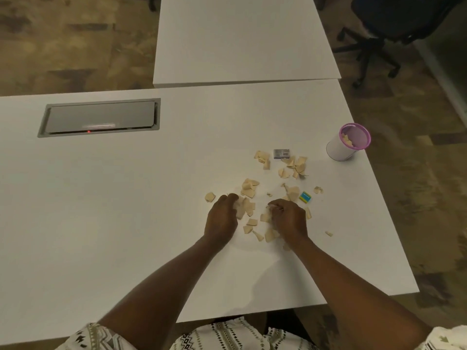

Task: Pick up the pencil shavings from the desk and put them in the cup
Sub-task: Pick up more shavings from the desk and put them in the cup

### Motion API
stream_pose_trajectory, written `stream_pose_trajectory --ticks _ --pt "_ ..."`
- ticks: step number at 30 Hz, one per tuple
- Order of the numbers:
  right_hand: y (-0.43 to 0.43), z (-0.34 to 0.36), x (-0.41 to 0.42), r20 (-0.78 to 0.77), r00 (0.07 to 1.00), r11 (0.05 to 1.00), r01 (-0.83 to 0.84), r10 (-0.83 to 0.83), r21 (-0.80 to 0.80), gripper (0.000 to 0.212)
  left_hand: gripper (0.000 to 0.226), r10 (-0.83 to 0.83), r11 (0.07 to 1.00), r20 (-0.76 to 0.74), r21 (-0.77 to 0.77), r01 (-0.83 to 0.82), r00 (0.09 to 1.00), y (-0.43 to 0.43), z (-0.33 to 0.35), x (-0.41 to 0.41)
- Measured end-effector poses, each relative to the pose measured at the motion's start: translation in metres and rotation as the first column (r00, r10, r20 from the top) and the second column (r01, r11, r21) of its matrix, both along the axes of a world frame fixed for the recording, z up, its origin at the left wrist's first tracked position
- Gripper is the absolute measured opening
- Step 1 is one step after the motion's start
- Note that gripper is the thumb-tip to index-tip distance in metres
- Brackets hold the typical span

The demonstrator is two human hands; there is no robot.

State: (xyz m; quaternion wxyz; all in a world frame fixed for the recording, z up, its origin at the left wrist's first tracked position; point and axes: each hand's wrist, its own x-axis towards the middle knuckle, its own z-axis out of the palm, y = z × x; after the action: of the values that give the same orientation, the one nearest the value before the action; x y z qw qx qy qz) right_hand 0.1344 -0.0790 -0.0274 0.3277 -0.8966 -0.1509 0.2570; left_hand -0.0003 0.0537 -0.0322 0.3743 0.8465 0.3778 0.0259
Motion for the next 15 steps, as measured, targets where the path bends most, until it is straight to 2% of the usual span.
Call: stream_pose_trajectory --ticks 4,6,10,15 --pt "0.000 0.008 0.016 -0.227 0.960 0.983 0.179 -0.164 0.049 0.018 0.042 0.182 0.976 0.119 -0.139 -0.165 0.976 0.000 0.013 0.011" --pt "-0.003 0.013 0.025 -0.366 0.903 0.948 0.290 -0.226 0.129 0.016 0.035 0.254 0.955 0.097 -0.185 -0.234 0.962 0.000 0.019 0.020" --pt "-0.010 0.026 0.048 -0.573 0.784 0.873 0.432 -0.239 0.227 0.013 0.024 0.384 0.882 0.081 -0.327 -0.340 0.920 -0.005 0.029 0.042" --pt "-0.018 0.034 0.086 -0.647 0.731 0.838 0.480 -0.218 0.260 0.013 0.022 0.508 0.779 0.057 -0.457 -0.430 0.860 -0.015 0.042 0.082"
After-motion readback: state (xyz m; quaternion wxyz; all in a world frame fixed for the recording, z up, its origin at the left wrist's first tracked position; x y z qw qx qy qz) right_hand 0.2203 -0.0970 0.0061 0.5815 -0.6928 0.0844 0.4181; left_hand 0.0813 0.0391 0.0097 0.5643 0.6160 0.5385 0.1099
